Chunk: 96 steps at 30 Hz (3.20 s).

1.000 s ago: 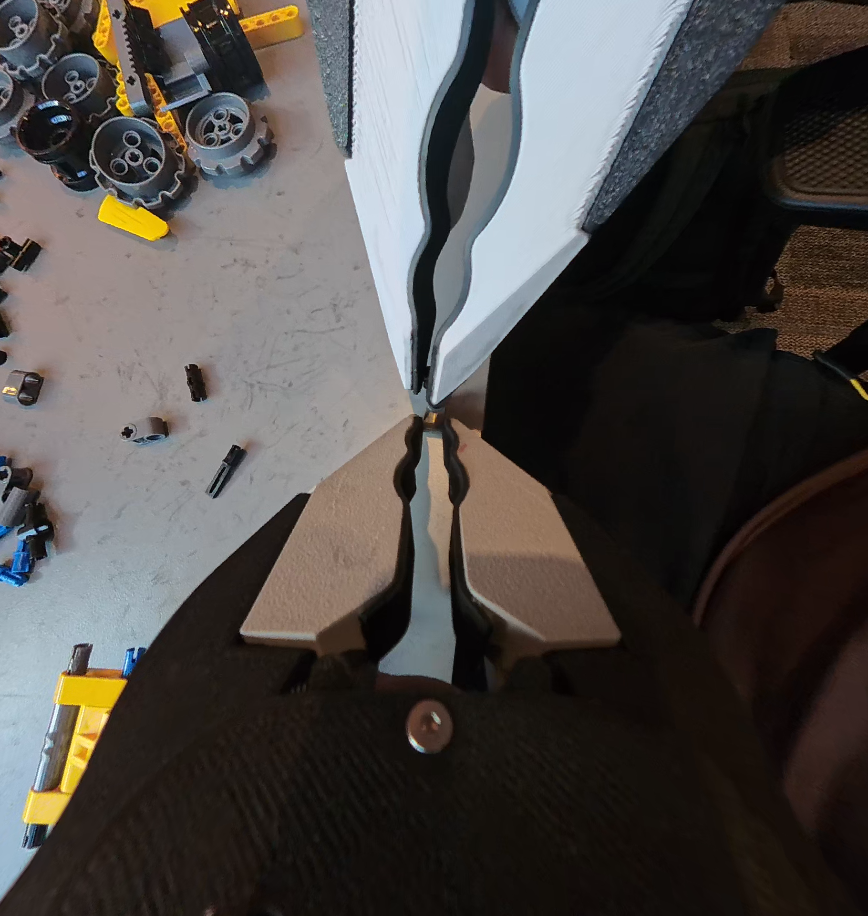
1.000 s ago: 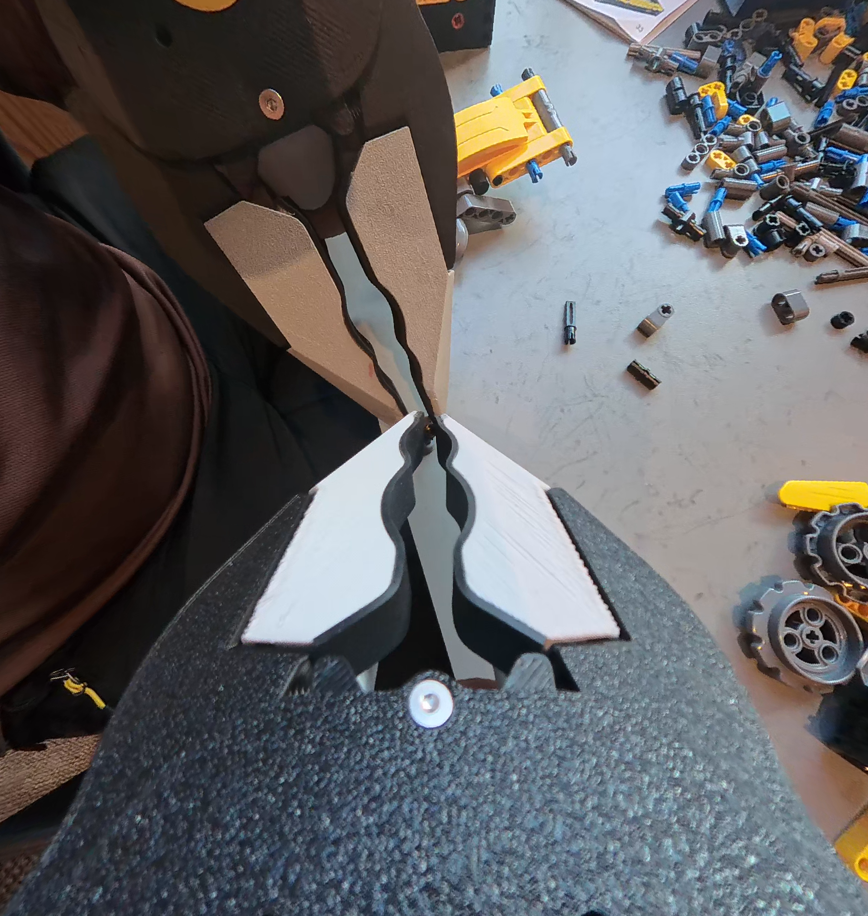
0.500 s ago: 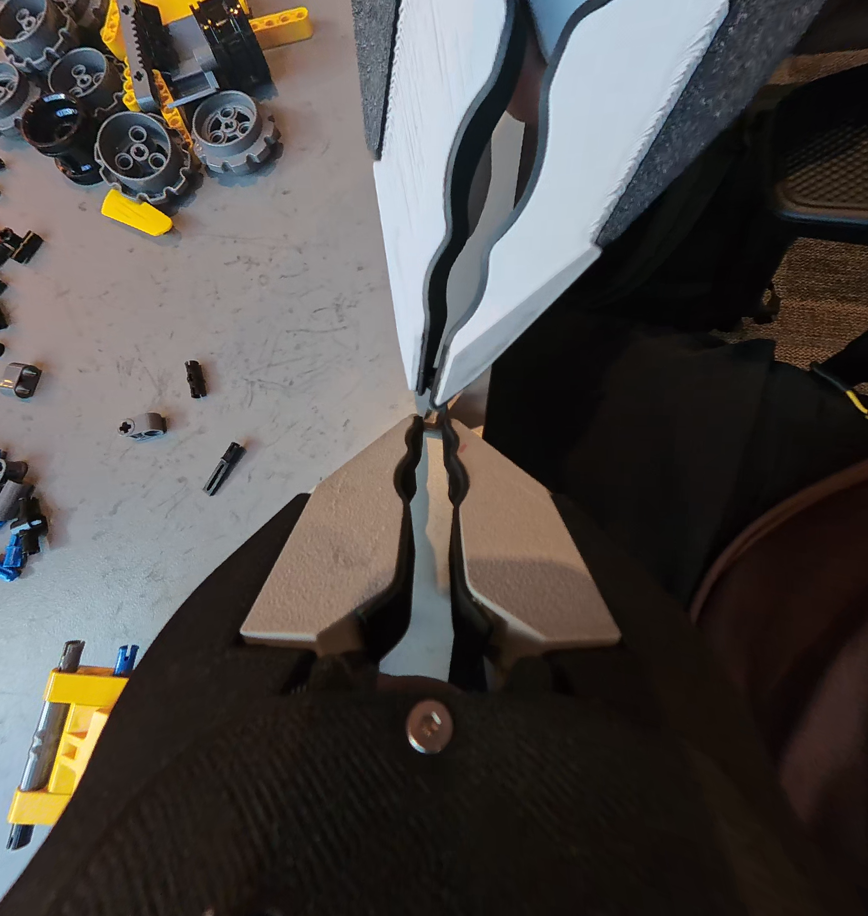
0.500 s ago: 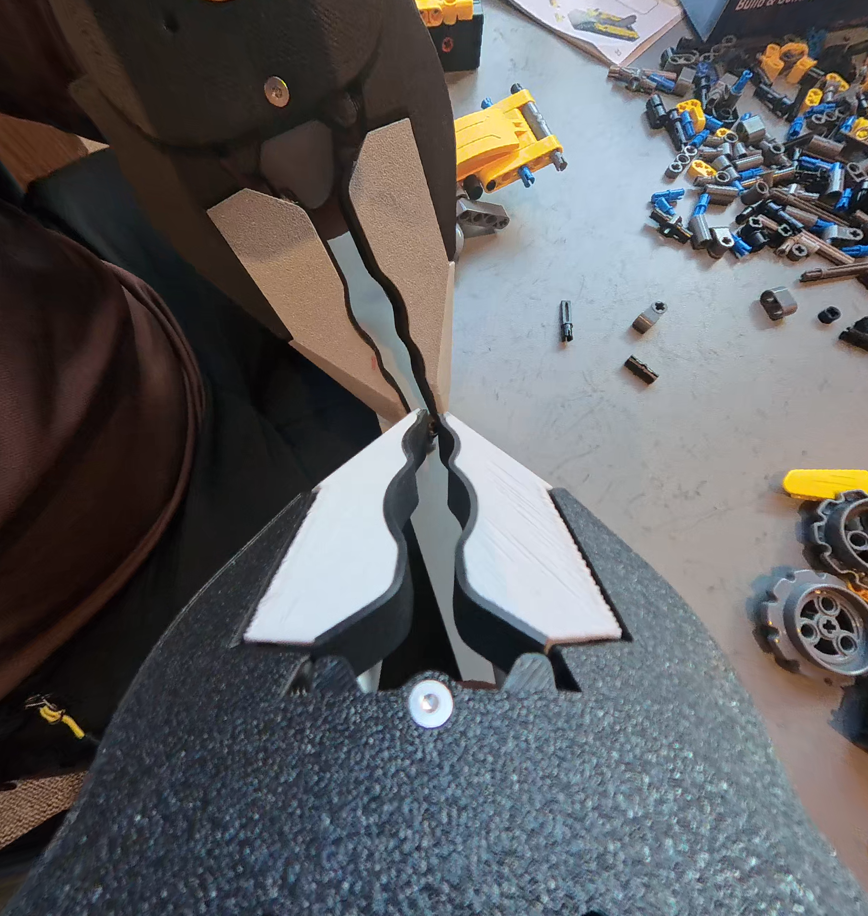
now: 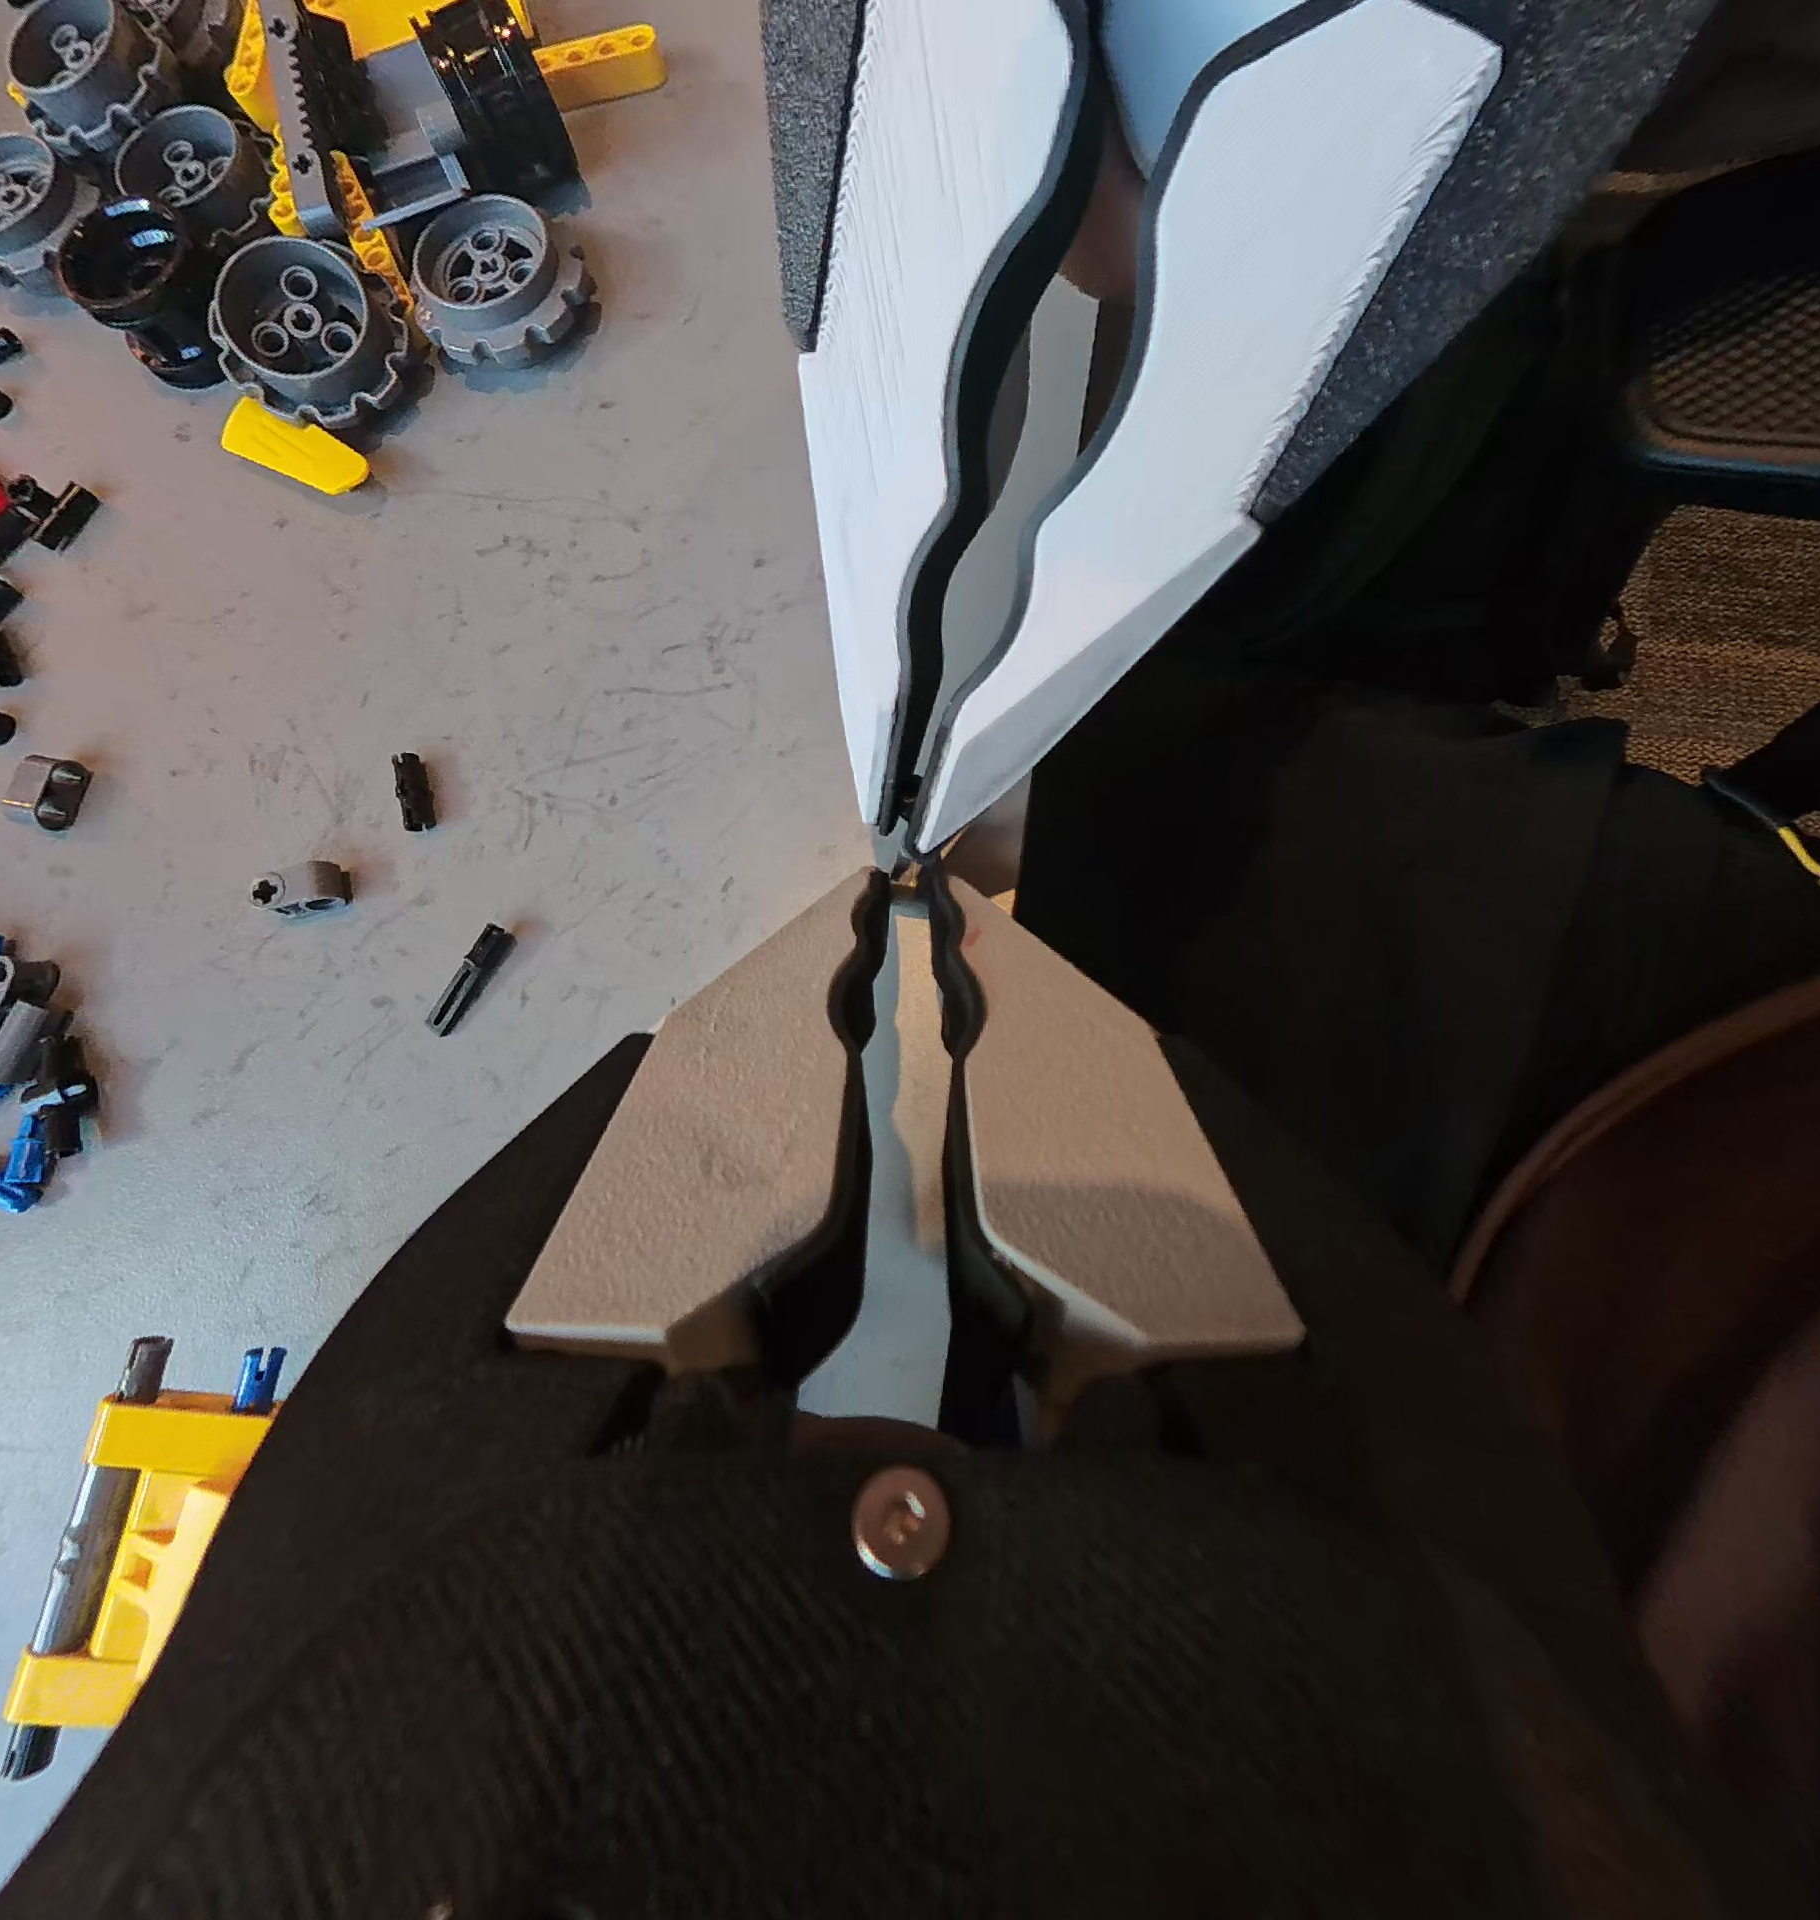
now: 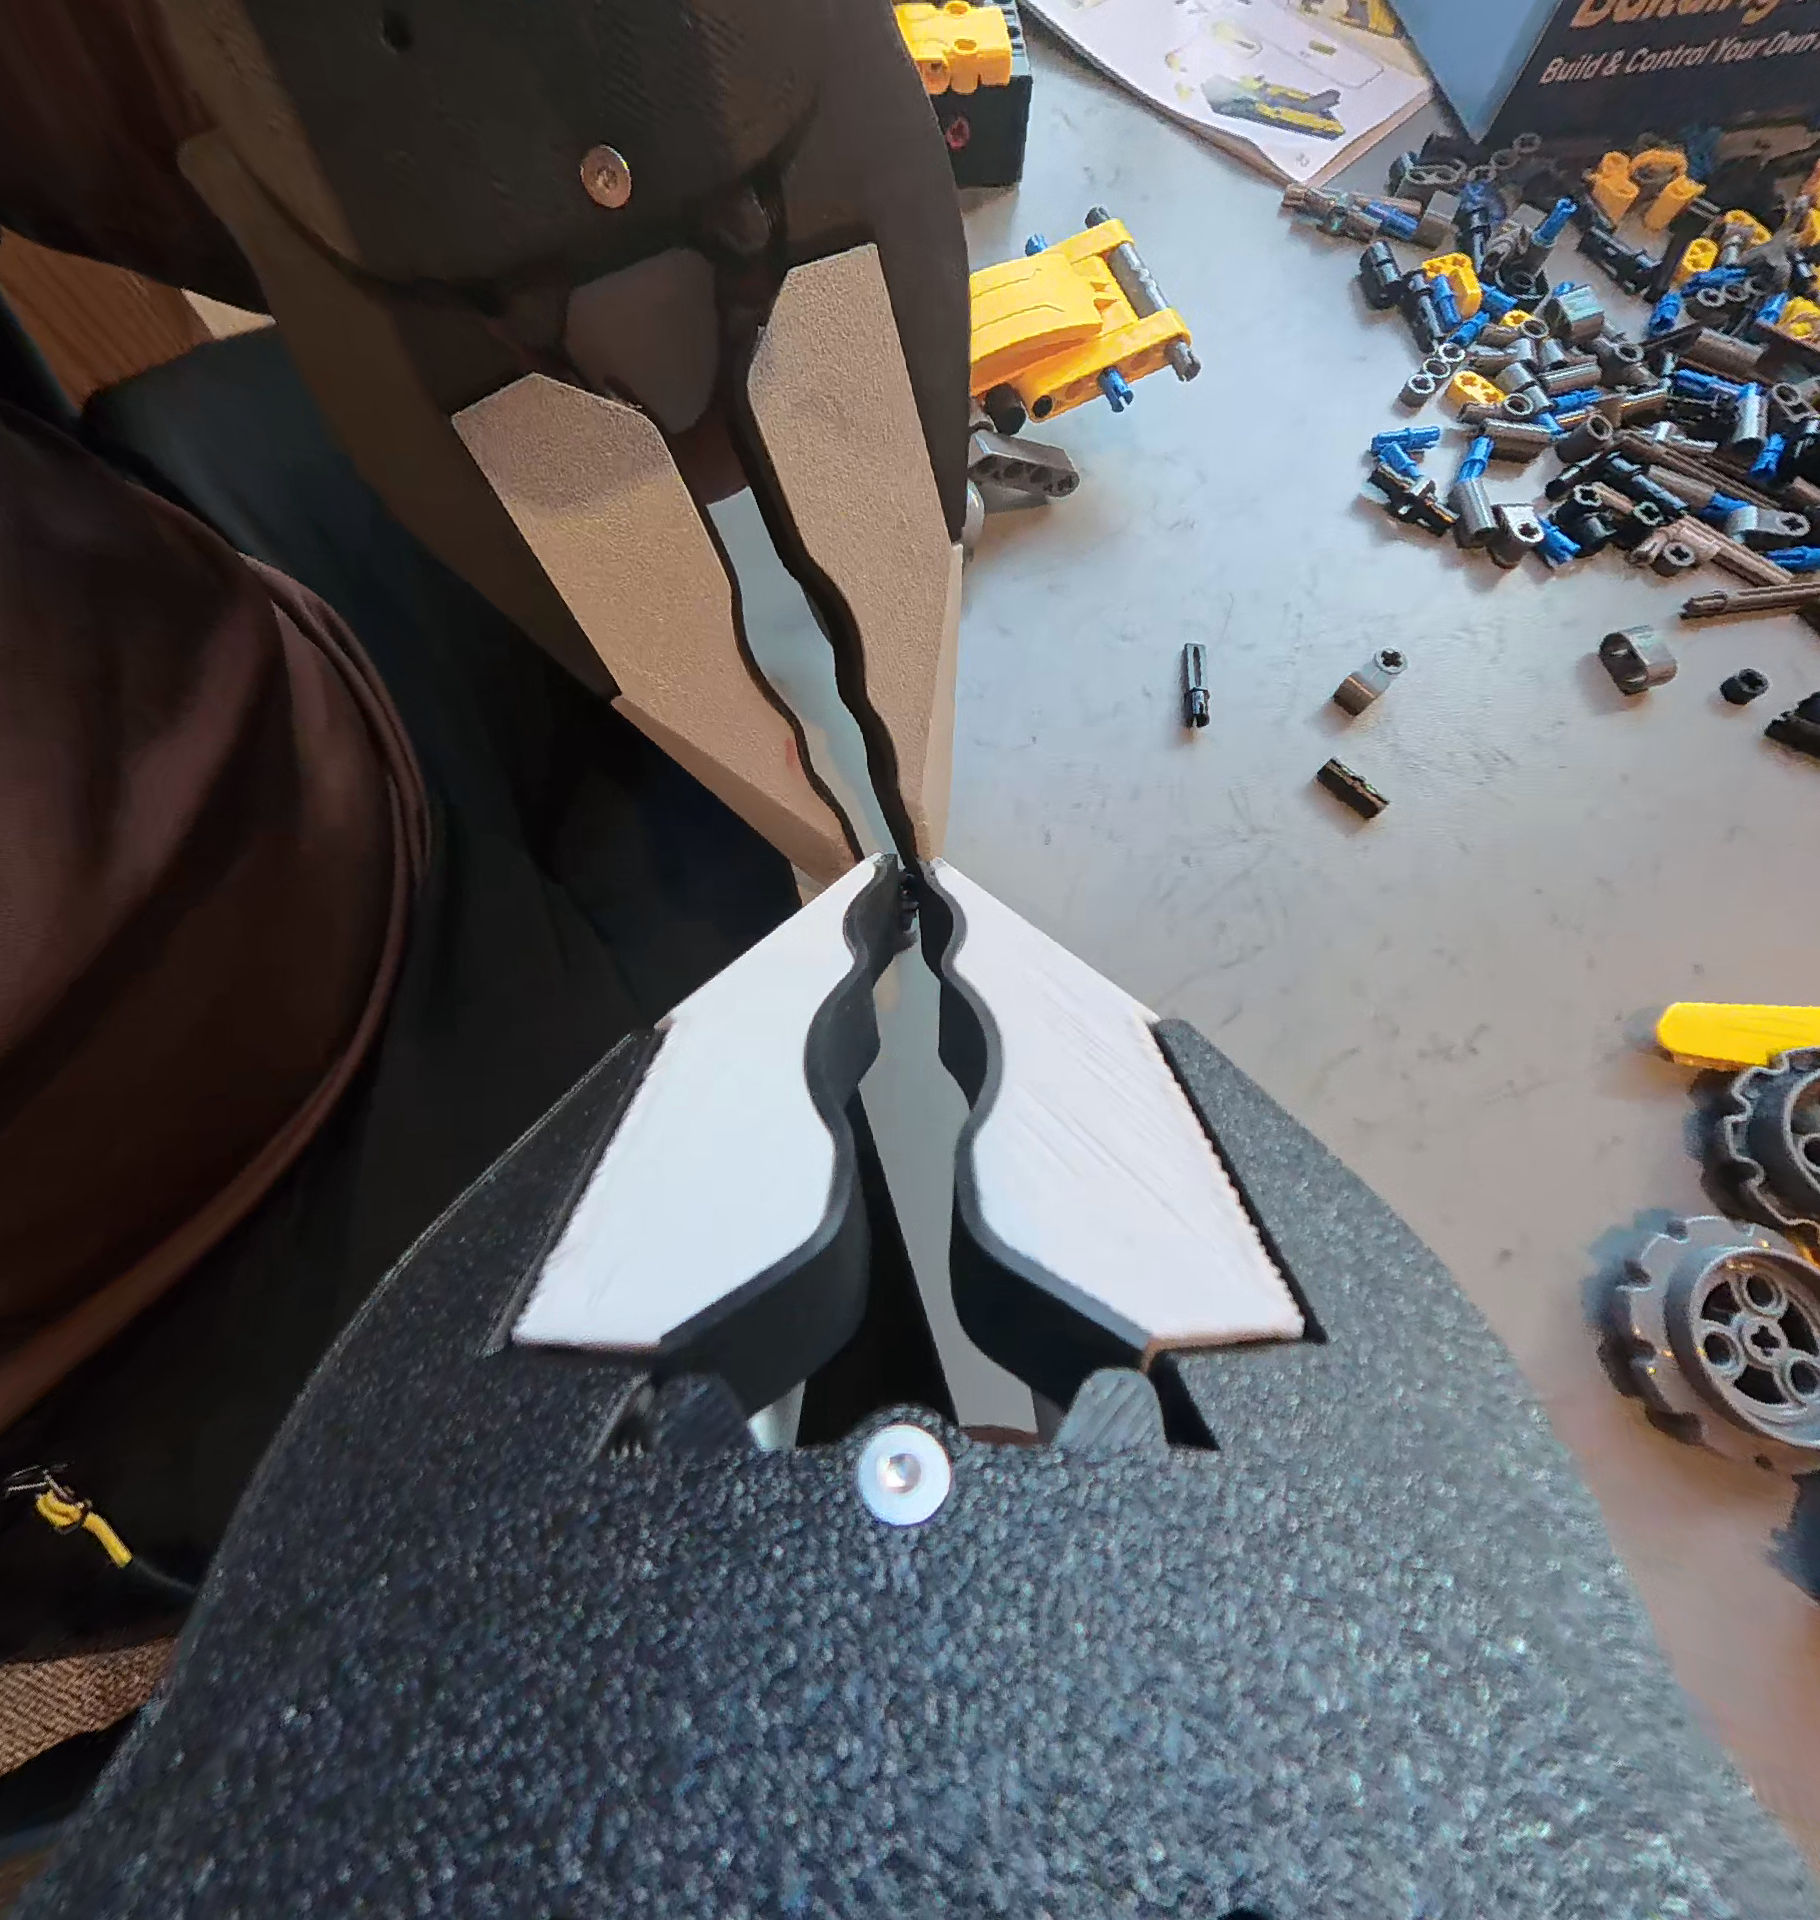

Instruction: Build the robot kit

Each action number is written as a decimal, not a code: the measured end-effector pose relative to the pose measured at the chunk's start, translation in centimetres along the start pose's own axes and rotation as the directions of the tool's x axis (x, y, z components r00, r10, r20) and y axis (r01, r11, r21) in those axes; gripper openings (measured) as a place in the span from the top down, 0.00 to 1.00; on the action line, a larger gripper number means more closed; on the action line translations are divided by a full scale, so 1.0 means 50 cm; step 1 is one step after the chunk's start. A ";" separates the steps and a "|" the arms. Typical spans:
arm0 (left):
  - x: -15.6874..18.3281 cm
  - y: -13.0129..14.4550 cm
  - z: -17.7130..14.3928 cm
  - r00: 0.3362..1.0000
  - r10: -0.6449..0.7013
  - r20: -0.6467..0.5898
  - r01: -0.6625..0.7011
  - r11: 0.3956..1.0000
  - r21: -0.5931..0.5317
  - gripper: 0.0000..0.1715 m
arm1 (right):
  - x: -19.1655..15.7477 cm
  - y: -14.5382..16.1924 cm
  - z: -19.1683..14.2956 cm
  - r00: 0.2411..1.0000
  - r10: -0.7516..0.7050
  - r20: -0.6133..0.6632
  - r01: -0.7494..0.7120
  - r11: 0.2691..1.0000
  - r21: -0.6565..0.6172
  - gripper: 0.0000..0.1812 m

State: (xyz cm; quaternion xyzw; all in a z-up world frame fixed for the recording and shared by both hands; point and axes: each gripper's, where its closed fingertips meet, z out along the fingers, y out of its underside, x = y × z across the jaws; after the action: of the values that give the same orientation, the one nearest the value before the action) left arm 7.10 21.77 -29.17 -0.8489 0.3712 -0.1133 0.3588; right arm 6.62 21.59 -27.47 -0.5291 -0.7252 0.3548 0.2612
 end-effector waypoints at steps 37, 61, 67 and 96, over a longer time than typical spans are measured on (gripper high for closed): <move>0.000 -0.002 0.001 1.000 -0.008 -0.004 0.009 1.000 0.009 0.97 | -0.001 -0.001 0.004 0.999 0.028 0.028 -0.029 0.999 0.039 0.99; -0.003 -0.002 0.002 1.000 -0.010 0.000 0.010 1.000 0.005 0.97 | 0.012 -0.019 -0.009 0.999 -0.009 -0.052 0.012 0.998 0.057 0.97; -0.006 0.001 -0.001 1.000 0.002 0.006 -0.002 1.000 -0.005 0.97 | 0.022 -0.015 -0.029 0.998 -0.008 -0.061 0.009 1.000 0.009 0.93; -0.006 -0.025 -0.027 0.987 -0.127 -0.095 0.132 0.990 0.049 0.97 | 0.043 -0.017 -0.042 0.874 -0.357 -0.329 0.319 0.933 -0.166 0.73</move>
State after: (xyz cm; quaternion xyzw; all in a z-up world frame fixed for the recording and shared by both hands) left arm 6.96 21.86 -27.34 -0.8549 0.3282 -0.1854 0.3566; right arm 7.05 23.96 -25.48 -0.4624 -0.7653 0.1635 0.4169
